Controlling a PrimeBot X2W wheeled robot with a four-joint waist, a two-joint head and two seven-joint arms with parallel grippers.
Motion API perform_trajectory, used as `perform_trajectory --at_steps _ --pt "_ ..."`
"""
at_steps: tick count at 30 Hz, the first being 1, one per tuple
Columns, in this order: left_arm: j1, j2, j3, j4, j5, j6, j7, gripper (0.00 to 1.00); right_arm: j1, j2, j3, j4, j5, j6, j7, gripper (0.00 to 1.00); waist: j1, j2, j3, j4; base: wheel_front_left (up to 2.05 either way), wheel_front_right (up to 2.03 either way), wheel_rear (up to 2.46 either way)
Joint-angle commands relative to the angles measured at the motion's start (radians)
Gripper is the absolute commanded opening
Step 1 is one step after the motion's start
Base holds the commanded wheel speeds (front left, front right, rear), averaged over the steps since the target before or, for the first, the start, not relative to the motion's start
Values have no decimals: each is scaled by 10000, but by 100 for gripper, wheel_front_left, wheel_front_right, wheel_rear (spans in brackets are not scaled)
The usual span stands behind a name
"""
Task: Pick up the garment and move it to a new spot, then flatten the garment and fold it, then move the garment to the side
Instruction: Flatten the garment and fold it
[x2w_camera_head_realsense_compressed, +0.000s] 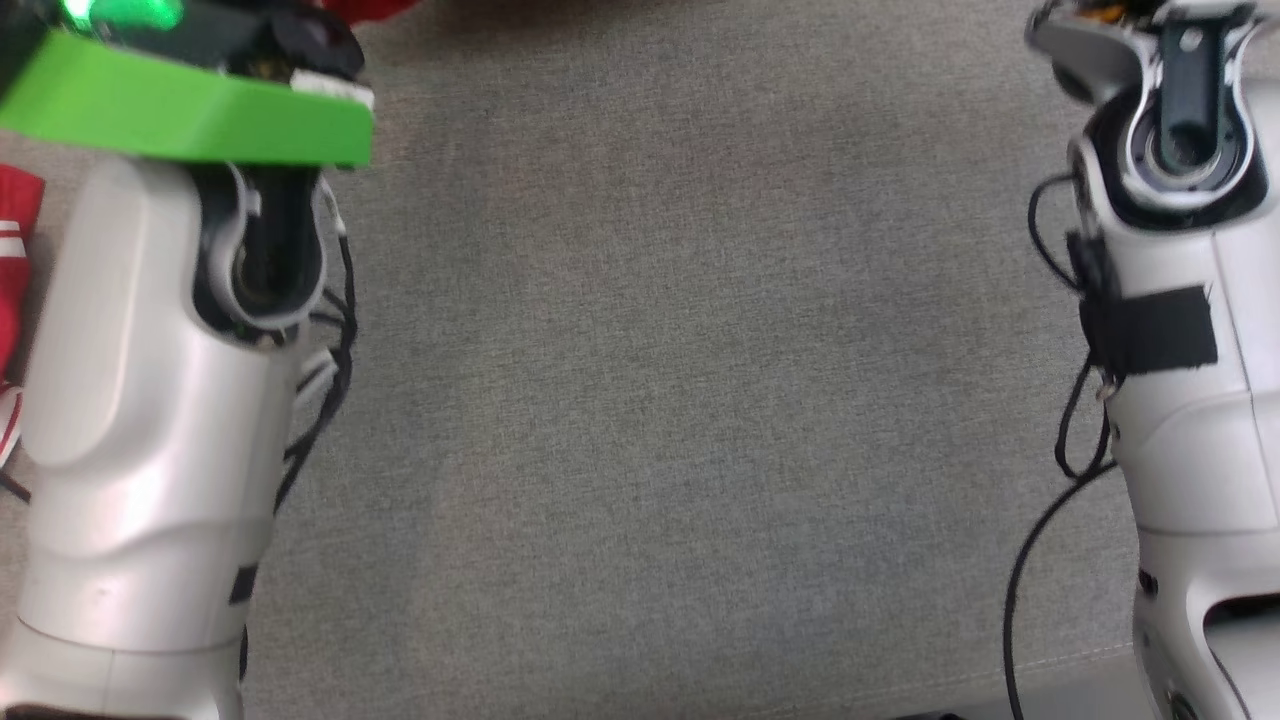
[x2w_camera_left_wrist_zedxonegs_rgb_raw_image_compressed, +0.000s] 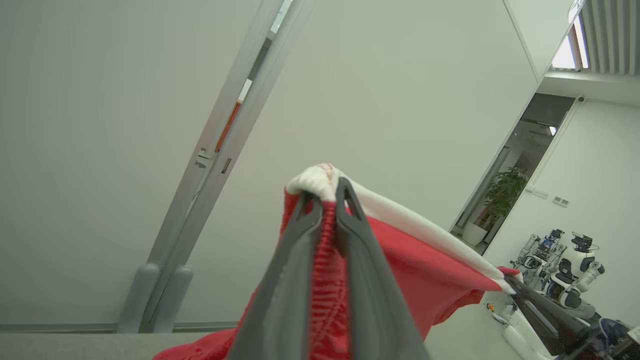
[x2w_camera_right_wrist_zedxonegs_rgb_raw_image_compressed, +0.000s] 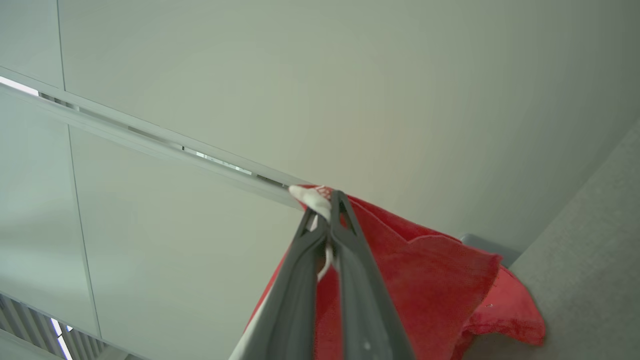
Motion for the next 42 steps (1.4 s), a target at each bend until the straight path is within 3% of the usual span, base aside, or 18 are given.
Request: perform_trajectory --at_steps 1,5,14,18,23,28,31,35,42 --pt "646 100 -58 -53 -177 -16 -35 0 585 -237 145 90 -154 -1 216 0 -1 0 -315 132 0 0 0" --pt "2466 180 -345 -314 -793 -17 -37 0 2171 -417 145 297 307 -1 929 0 -1 0 -975 166 0 0 0" --pt "5998 1157 -1433 -899 -1841 -16 -41 0 6479 -1243 182 -1452 484 -7 2028 0 -1 0 -2211 272 0 0 0" --pt "7019 1864 -2361 -965 -2428 -7 -36 0 8144 -1779 279 -2170 -134 -7 2397 0 -1 0 -2636 279 0 0 0" --pt "7797 2757 -3541 -878 -3105 -6 459 0 9875 -2575 562 -2658 -1347 -7 3617 0 -1 0 -2926 331 0 0 0" --pt "8390 3361 -4083 -769 -3690 3 1211 0 11215 -3099 -33 -2469 -2590 -17 5004 0 -1 0 -3112 452 0 0 0" --pt "8591 3646 -4253 -891 -4013 9 1634 0 11747 -2981 -691 -2684 -3261 -21 5958 0 -1 0 -3227 598 0 0 0" --pt "8363 3512 -4114 -1491 -4073 10 1086 0 11596 -2329 -1896 -3504 -4092 -22 6572 0 -1 0 -3287 830 0 0 0" --pt "6969 2679 -4420 -1970 -4453 4 584 0 8983 -796 -3192 -4031 -5841 -10 7979 0 -1 0 -2966 1493 0 0 0"
